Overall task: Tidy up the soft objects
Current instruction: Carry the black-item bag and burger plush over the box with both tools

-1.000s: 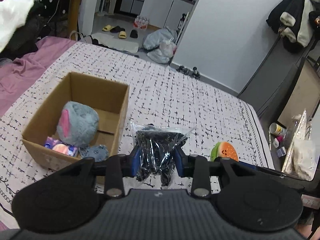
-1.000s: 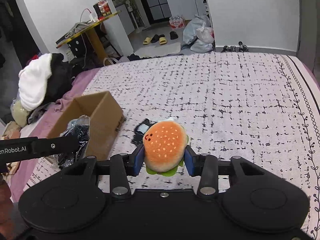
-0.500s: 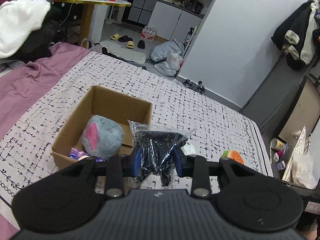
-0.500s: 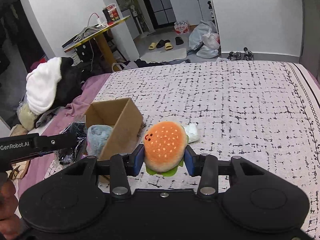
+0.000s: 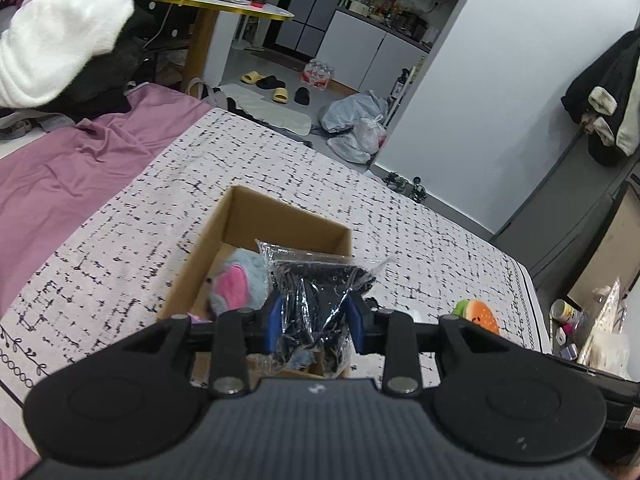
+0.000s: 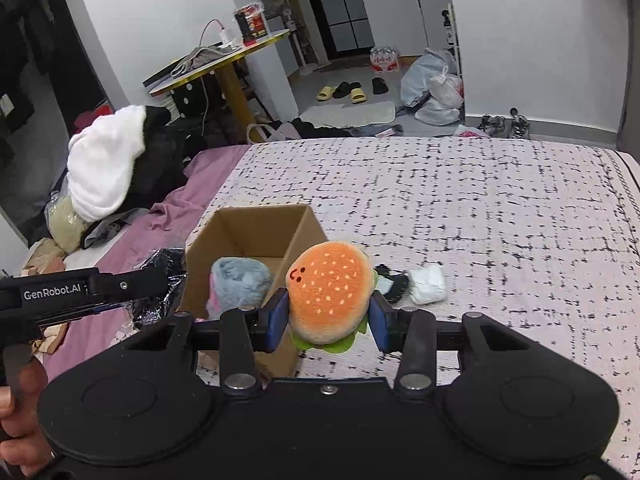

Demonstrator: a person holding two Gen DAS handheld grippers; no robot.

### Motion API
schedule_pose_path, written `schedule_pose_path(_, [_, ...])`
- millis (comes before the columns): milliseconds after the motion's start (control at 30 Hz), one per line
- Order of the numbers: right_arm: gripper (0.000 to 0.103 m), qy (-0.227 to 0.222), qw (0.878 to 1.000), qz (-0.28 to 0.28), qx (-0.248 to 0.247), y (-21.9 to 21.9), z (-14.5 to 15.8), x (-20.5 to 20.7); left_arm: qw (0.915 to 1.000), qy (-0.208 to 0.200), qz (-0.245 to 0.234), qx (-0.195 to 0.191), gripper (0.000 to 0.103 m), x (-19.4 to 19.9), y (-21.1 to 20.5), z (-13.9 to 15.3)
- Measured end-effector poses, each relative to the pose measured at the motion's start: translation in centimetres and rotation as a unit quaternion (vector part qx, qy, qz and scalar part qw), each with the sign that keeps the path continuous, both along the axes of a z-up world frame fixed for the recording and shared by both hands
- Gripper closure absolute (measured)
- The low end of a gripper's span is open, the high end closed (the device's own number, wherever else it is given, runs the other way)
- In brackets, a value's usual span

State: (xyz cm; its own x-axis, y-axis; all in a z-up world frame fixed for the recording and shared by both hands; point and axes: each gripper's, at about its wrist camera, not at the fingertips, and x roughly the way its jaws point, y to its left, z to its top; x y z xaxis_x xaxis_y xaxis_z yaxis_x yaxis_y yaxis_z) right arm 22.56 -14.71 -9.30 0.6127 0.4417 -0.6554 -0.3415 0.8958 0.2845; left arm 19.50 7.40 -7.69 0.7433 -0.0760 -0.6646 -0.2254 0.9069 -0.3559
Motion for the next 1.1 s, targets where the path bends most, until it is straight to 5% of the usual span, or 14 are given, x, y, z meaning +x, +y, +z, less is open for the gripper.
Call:
schedule_pose_path(800, [0.061,0.055,0.997,0.059,-0.02,10.4,-2.1,5.9,0.999,0.014,0.039,-0.02,0.07,1.1,5.6,-0.8])
schedule_pose_path(1100, [0.05,0.066,0.995,0.059,-0.046,11.5,-3.1,6.9,0.9991,0.017,0.033,-0.02,0.07,2.7,5.9,-1.2])
